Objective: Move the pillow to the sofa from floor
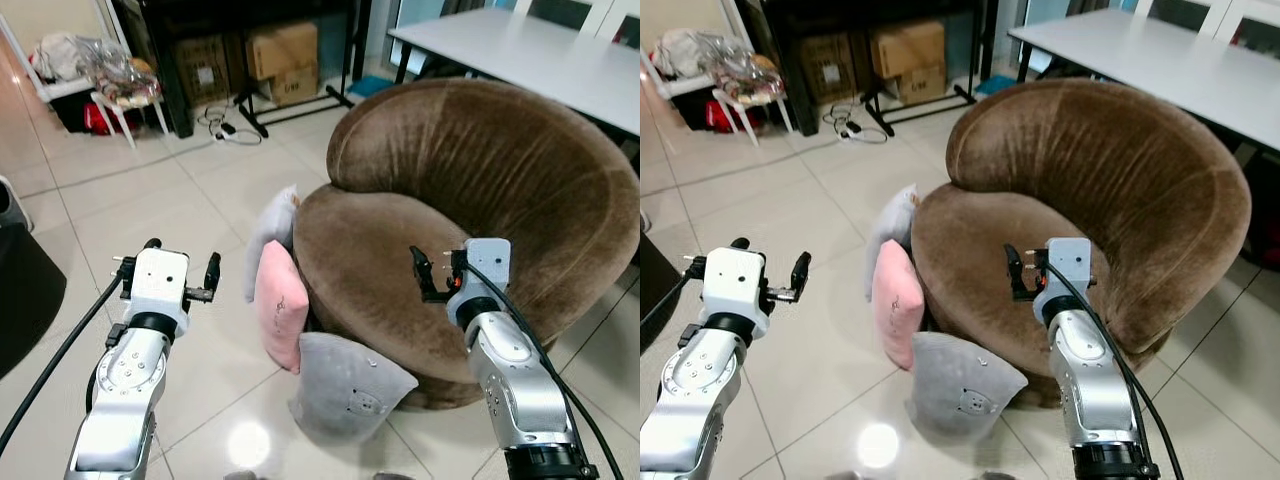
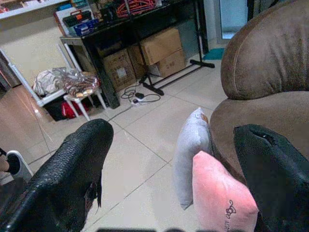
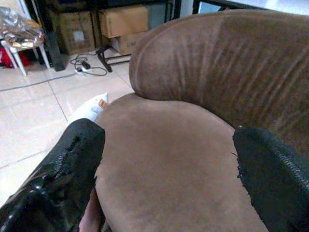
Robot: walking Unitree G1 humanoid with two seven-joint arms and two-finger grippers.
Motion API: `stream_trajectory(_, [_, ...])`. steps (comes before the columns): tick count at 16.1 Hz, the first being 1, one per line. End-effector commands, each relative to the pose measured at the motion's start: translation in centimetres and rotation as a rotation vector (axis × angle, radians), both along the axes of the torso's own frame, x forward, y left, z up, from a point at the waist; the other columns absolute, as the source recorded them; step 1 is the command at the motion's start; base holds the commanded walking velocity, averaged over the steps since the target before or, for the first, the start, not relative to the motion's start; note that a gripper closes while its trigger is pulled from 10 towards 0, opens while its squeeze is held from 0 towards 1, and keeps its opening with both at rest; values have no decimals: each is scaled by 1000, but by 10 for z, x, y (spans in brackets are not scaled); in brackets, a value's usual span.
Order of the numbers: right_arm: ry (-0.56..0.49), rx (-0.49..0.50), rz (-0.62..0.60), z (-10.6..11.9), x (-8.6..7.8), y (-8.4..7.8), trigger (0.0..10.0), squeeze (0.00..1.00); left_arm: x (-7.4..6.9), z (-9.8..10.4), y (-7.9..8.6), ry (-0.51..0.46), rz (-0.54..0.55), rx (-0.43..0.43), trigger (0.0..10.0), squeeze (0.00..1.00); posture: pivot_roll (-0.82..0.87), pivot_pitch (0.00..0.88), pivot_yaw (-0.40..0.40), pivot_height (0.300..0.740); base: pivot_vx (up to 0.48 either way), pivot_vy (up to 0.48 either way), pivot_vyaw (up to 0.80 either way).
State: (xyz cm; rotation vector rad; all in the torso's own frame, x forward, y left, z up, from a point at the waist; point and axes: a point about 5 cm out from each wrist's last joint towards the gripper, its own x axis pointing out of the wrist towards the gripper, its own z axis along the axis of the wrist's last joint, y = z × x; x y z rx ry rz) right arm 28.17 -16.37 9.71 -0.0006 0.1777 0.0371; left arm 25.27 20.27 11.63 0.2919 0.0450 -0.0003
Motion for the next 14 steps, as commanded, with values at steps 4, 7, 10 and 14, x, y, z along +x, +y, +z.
stream_trajectory(4, [-6, 7, -4, 3, 1, 1, 10000, 0, 3, 3, 0, -18, -7, 14, 10000, 0, -37, 0, -7, 655, 0, 0, 0])
stream_trajectory(7, [-36, 5, -2, 8, 2, 2, 10000, 0, 3, 3, -2, -25, -23, -1, 10000, 0, -40, 0, -6, 625, 0, 0, 0])
stream_trajectory(10, [-81, 37, 6, 13, 1, 2, 10000, 235, 3, 3, -7, -28, -57, -14, 10000, 0, -43, 0, -6, 620, 0, 0, 0])
stream_trajectory(14, [-188, 71, -4, 21, 0, -4, 10000, 1000, 4, 3, -10, -33, -81, -4, 10000, 0, -47, 0, -8, 620, 0, 0, 0])
